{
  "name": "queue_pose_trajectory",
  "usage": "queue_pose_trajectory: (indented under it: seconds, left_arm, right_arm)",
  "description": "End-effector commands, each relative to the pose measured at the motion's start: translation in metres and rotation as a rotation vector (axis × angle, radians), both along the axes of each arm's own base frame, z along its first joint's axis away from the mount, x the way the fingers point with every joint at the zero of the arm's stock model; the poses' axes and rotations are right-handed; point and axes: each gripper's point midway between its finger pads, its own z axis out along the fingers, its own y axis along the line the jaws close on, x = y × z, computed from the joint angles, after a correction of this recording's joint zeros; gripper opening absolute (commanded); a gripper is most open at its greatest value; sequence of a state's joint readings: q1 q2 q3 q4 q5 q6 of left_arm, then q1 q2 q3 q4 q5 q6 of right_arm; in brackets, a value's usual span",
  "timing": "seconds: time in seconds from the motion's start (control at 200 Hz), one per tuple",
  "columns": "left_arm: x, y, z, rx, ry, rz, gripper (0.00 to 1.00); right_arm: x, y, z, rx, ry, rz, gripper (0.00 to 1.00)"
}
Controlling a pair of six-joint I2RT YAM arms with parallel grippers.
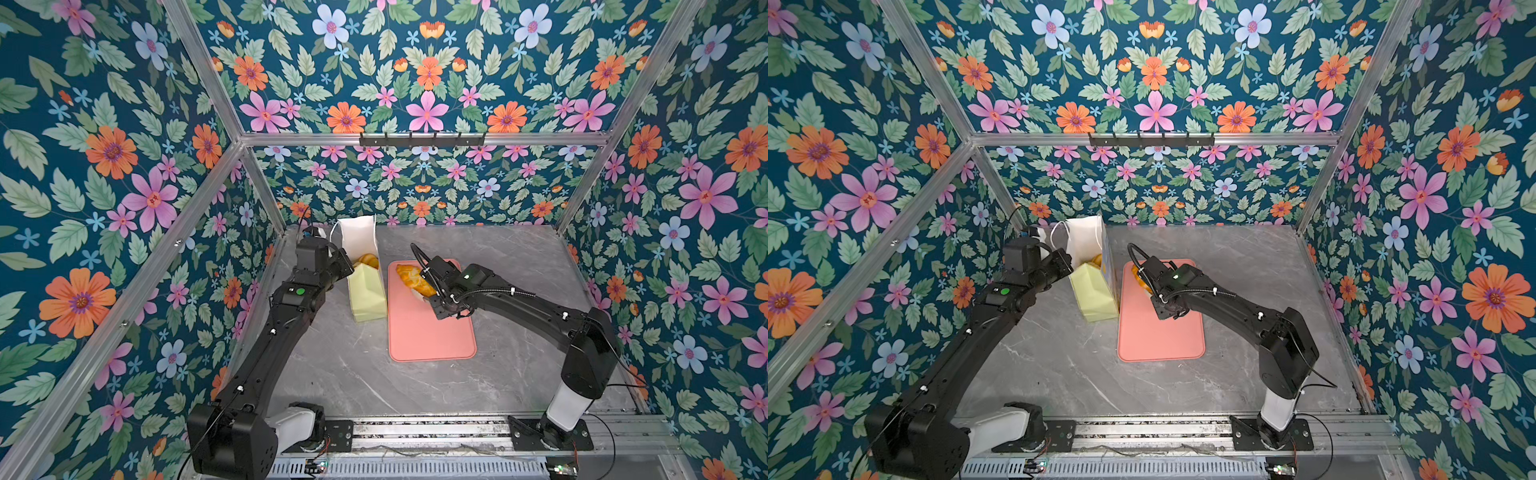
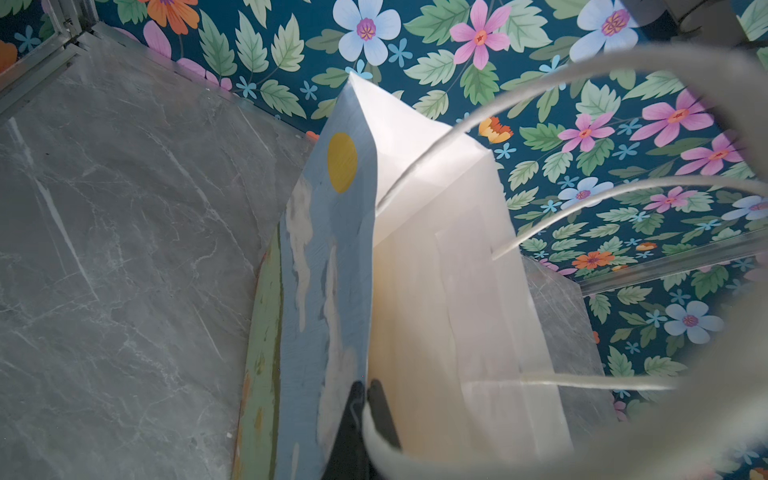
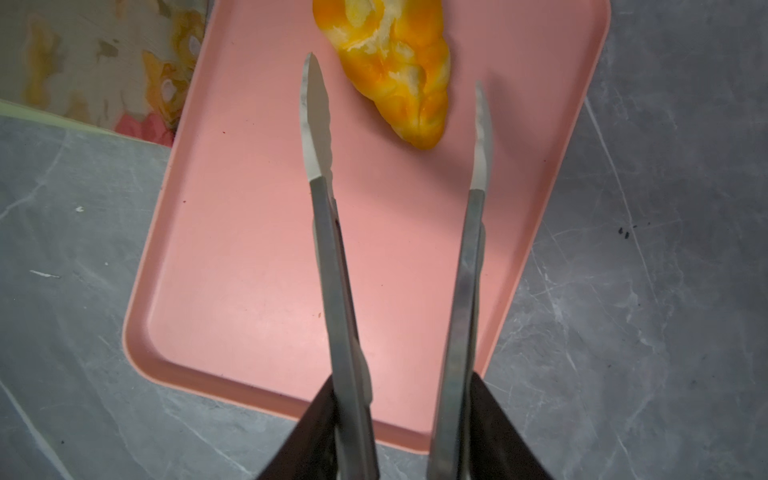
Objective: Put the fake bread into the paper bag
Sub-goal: 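Lower the open tongs around the braided loaf on the pink tray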
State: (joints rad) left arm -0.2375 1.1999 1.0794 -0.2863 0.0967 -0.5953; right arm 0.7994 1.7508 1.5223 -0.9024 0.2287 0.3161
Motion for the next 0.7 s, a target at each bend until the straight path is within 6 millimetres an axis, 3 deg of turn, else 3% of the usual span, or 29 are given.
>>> queue_pose_trajectory:
  seconds: [0.0,0.28,0.695]
  left_arm:
    - [-0.002,-0.001,-0.002,0.002,0.01,-0.007,0.0]
    - [-0.002,0.0,-0.002,0.006,0.011,-0.007,0.0]
    - [-0.001,-0.001,-0.003,0.007,0.014,-0.01,0.0]
  right_arm:
    - [0.009,0.01,0.006,0.011,-0.035,0.05,0.46]
    - [0.029,0.011,0.002,-0.101,-0.069,0.145,0.48]
    - [0.045,0.017,-0.007,-0.078,-0.039,0.167,0.49]
